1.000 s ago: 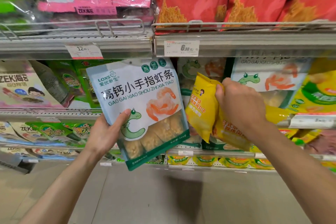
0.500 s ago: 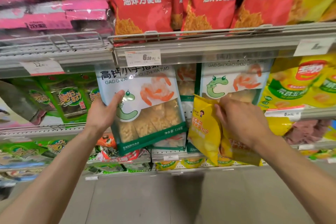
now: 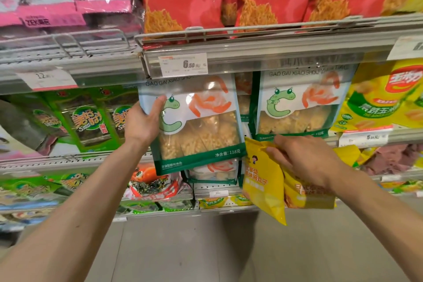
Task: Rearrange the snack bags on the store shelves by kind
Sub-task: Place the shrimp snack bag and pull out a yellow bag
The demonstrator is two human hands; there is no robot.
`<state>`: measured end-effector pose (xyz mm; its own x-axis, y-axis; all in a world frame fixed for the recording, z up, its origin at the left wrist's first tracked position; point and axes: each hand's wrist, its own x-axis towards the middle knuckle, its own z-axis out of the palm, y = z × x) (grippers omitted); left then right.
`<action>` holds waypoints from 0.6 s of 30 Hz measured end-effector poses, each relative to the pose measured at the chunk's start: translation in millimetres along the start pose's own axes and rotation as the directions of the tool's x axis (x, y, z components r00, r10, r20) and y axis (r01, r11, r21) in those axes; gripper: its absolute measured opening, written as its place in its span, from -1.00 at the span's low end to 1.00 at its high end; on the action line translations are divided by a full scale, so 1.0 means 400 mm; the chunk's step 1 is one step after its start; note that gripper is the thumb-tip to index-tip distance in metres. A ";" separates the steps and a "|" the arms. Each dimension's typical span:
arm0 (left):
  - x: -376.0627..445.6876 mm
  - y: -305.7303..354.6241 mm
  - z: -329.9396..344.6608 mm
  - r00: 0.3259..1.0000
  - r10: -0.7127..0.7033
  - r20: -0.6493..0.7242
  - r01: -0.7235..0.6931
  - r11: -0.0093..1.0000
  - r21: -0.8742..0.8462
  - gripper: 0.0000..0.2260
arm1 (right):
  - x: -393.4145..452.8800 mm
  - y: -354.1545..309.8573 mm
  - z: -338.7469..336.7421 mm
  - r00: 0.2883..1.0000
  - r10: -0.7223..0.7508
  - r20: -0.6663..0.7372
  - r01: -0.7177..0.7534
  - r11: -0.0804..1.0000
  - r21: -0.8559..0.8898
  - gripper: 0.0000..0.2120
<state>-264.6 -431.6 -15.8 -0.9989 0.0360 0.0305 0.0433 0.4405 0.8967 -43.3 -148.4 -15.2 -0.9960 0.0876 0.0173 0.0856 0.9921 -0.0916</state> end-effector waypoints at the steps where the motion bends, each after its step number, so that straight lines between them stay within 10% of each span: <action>1: 0.005 0.000 0.004 1.000 -0.002 -0.002 0.002 1.000 -0.013 -0.47 | 0.000 0.002 0.004 1.000 -0.006 0.008 0.006 1.000 0.000 -0.68; 8: 0.025 0.008 0.047 0.998 -0.010 -0.068 0.002 0.994 -0.109 -0.68 | -0.014 0.017 0.034 0.999 -0.041 0.027 0.041 0.999 -0.025 -0.65; 18: -0.005 0.013 0.131 0.987 0.048 -0.156 -0.048 0.999 0.006 -0.47 | -0.020 0.016 0.025 0.997 -0.067 0.042 0.069 0.996 -0.048 -0.71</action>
<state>-261.2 -382.3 -34.2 -0.9864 -0.0830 0.1418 0.0908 0.4436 0.8916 -34.9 -143.8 -26.1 -0.9997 0.0172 -0.0185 0.0179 0.9990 -0.0420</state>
